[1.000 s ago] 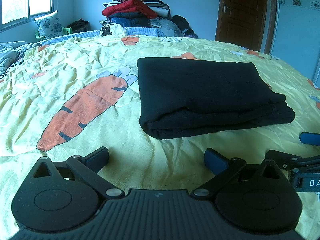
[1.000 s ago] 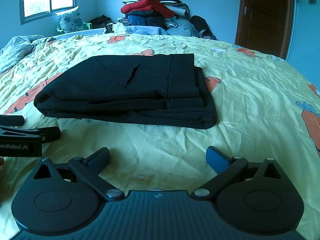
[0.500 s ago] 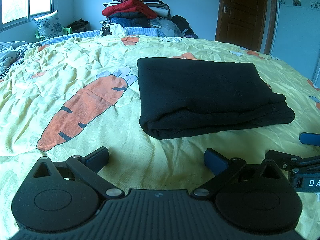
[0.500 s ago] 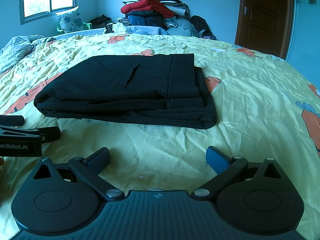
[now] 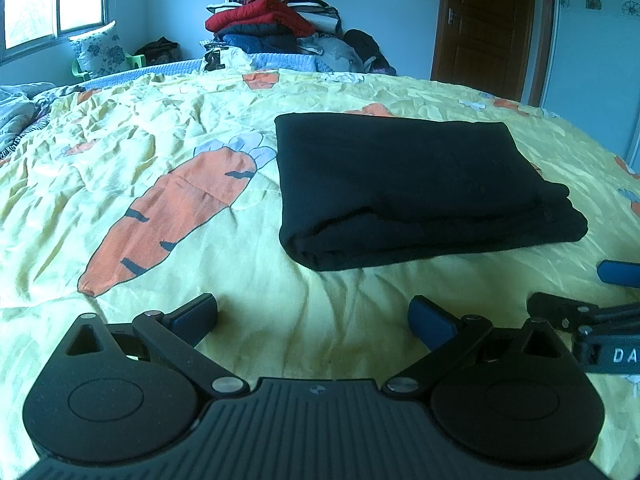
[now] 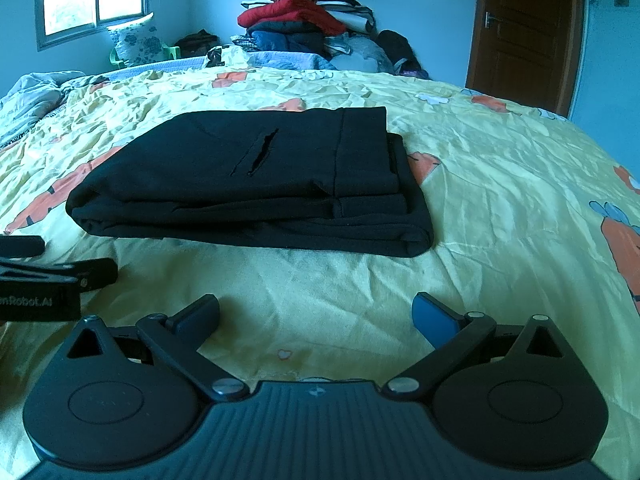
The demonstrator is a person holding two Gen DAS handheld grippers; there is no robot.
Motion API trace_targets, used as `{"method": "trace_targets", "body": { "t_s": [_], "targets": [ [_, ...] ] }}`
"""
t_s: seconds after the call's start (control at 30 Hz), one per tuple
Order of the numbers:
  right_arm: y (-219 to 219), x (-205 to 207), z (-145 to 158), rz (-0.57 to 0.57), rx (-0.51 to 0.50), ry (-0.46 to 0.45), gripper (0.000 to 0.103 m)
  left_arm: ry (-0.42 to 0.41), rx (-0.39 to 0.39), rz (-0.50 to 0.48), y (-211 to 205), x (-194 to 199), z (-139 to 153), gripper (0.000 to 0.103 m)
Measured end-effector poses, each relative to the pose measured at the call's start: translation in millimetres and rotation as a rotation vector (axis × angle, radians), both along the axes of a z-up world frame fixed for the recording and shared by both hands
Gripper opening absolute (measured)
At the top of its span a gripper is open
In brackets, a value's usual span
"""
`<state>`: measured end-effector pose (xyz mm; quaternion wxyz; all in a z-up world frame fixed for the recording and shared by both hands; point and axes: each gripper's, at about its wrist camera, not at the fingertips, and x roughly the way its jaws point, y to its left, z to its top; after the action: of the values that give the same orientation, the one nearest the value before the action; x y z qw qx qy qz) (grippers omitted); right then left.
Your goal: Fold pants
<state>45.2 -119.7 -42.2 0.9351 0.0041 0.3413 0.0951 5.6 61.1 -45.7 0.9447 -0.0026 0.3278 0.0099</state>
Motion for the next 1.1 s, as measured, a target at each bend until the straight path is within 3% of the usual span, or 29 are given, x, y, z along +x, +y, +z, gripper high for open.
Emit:
{"method": "trace_targets", "body": {
  "t_s": [0.17, 1.1],
  "targets": [
    [5.3, 1.2, 0.0, -0.046, -0.005, 0.002, 0.103, 0.0, -0.005, 0.001, 0.3, -2.1, 0.1, 0.103],
    [4.9, 1.2, -0.2, -0.046, -0.003, 0.002, 0.103, 0.0, -0.006, 0.001, 0.2, -2.2, -0.1, 0.103]
  ]
}}
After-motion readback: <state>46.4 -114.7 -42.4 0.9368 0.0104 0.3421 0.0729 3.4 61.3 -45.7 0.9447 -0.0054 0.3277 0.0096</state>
